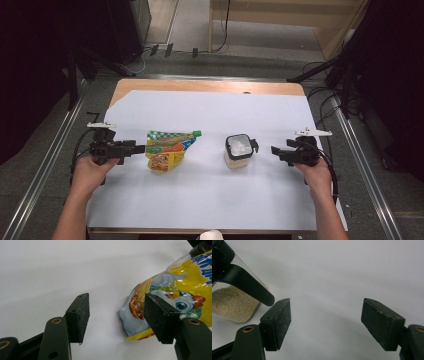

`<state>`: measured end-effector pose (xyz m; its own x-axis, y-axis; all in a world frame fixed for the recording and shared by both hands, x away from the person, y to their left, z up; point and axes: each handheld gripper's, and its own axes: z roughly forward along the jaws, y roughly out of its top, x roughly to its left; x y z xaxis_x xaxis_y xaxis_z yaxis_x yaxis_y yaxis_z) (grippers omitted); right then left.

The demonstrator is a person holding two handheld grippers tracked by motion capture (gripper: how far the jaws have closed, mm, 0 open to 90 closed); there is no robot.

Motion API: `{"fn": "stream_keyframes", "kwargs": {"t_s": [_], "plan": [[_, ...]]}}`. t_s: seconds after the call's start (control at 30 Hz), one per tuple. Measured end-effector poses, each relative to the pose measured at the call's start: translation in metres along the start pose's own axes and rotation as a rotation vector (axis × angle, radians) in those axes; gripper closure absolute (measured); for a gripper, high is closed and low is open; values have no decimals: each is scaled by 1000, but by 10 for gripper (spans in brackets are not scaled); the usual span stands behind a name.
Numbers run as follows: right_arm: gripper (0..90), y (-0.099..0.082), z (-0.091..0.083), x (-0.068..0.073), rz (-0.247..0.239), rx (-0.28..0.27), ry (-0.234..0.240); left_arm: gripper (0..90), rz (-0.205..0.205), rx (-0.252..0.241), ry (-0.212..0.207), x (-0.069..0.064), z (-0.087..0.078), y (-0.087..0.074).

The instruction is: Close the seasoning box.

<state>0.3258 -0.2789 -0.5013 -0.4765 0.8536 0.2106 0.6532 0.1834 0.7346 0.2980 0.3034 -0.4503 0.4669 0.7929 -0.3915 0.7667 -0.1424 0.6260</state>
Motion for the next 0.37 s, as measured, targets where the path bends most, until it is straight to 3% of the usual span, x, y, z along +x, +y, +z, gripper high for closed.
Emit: {"fn": "stream_keyframes", "kwargs": {"t_s": [0.37], "plan": [[240, -2, 2, -1, -3, 7, -15, 376, -4, 13, 20, 6, 5, -2]]}}
